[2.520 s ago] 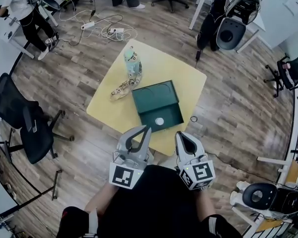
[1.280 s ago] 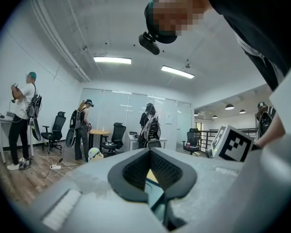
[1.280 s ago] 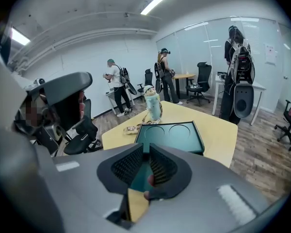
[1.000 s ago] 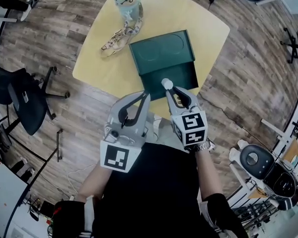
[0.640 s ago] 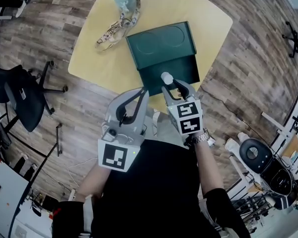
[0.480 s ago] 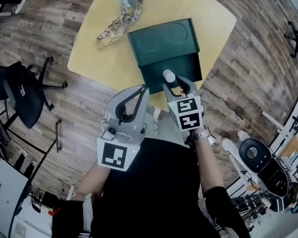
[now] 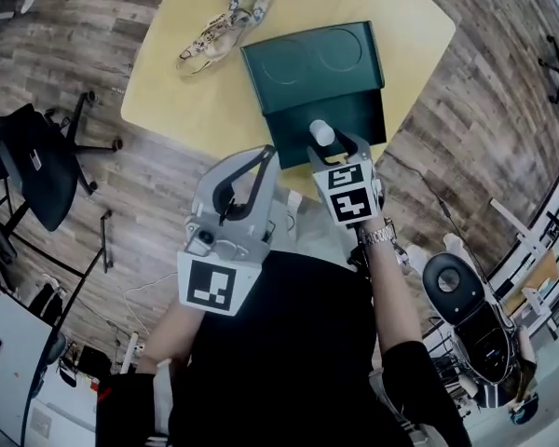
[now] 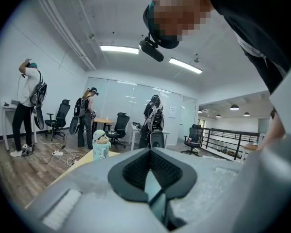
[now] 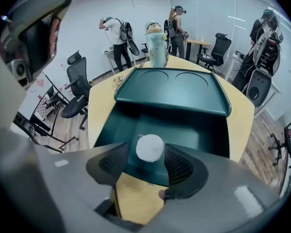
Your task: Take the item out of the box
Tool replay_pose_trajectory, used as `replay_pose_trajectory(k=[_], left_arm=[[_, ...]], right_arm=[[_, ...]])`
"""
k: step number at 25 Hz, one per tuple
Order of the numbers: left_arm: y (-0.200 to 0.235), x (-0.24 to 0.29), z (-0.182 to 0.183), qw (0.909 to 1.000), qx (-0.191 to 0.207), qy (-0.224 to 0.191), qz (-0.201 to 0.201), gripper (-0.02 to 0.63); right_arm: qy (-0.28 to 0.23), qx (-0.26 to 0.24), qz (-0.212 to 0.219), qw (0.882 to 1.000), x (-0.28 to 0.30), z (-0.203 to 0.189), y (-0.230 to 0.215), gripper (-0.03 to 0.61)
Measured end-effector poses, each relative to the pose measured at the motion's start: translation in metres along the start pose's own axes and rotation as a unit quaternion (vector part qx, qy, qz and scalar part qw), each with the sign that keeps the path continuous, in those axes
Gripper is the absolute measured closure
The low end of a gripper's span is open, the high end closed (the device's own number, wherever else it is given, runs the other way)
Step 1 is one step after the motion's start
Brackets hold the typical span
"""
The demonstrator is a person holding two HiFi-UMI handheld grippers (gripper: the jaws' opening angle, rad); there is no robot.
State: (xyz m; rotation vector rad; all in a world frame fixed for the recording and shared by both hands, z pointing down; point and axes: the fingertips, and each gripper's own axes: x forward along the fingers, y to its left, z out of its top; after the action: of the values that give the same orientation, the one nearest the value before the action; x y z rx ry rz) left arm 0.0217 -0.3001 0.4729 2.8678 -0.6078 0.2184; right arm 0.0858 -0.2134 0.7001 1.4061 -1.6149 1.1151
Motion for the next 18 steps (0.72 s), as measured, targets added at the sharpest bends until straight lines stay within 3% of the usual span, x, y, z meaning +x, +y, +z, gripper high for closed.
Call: replay_pose_trajectory(k=[18], left_arm=[[0.023, -0.002, -0.008, 0.9998, -0.003, 0.005, 0.018, 0.613]], right_arm=[[0.05, -0.011, -0.003, 0.999, 0.028, -0.002, -0.004, 0.344]])
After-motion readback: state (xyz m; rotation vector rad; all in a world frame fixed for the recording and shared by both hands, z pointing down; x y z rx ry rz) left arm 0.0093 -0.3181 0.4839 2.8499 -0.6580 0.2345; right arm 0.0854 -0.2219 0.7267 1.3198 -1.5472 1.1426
